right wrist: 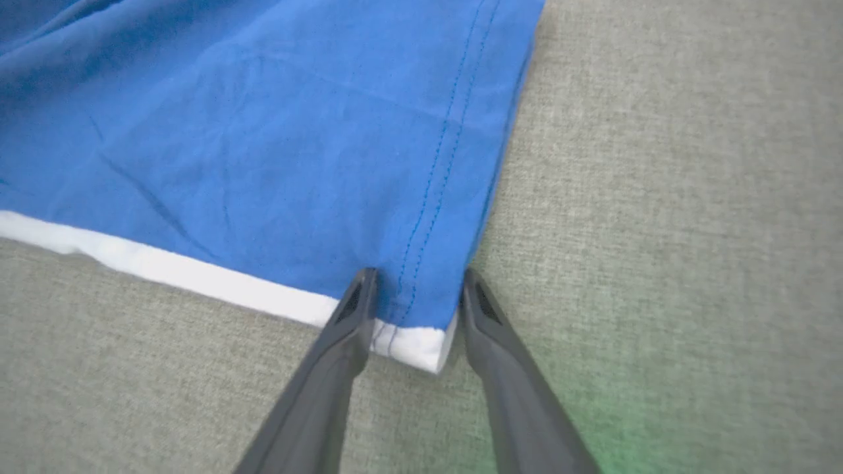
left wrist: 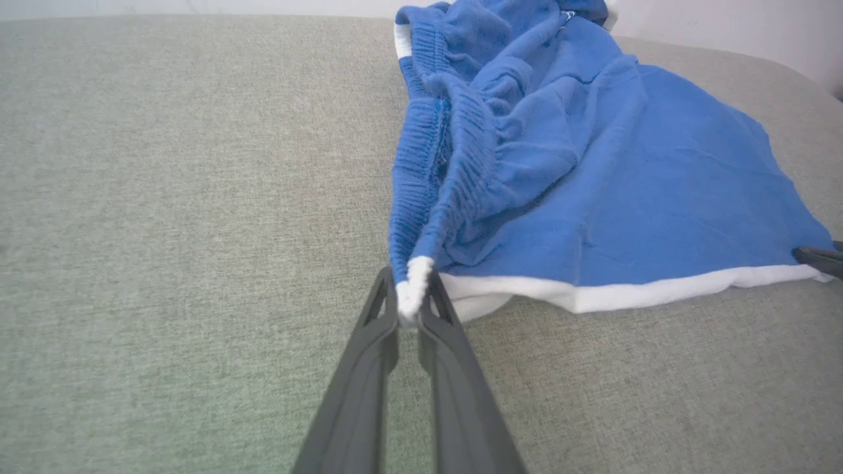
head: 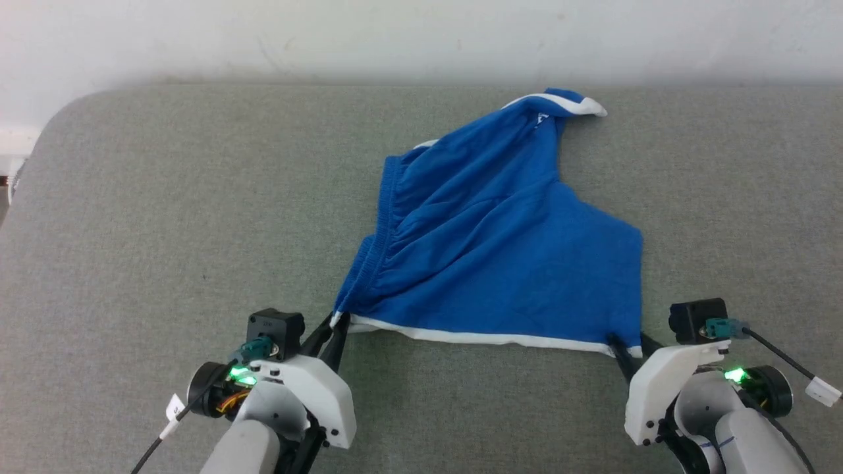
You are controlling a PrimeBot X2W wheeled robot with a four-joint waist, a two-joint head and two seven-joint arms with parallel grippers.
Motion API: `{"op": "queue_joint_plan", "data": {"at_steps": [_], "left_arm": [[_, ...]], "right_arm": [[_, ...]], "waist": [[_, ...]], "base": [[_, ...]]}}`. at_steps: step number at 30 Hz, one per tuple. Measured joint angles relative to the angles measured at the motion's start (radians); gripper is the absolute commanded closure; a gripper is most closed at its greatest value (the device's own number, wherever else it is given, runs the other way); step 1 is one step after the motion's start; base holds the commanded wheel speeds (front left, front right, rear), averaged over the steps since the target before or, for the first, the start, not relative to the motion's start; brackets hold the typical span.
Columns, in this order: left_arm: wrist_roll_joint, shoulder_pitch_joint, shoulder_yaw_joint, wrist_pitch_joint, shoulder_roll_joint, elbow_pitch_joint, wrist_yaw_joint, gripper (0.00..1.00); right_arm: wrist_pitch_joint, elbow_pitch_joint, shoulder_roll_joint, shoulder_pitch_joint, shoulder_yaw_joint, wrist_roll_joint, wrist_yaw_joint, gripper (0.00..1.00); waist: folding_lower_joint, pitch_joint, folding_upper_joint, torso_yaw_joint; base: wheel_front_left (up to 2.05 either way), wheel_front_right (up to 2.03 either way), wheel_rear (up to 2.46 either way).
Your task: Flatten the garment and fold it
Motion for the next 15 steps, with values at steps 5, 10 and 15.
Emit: {"op": "queue_joint_plan", "data": {"at_steps": [5, 10, 15], "left_arm": [[-0.002, -0.007, -0.002, -0.014, 0.000, 0.010, 0.001, 1.00], [-0.008, -0.007, -0.001, -0.042, 0.000, 0.011, 0.001, 1.00], [-0.026, -0.006, 0.005, -0.083, 0.003, -0.028, -0.001, 1.00]], "right_arm": [[0.020, 0.001, 0.005, 0.005, -0.003, 0.003, 0.002, 1.00], [0.011, -0.032, 0.007, 0.035, -0.043, 0.016, 0.005, 1.00], [-0.039, -0.138, -0.037, 0.051, -0.076, 0.046, 0.005, 1.00]], "waist": [[0.0001, -0.021, 0.0000, -0.006], [0.0002, -0.054, 0.0000, -0.009], [0.0001, -0.097, 0.0000, -0.012]], "base": [[0.00, 0.00, 0.00], [0.00, 0.00, 0.00], [0.00, 0.00, 0.00]]}}
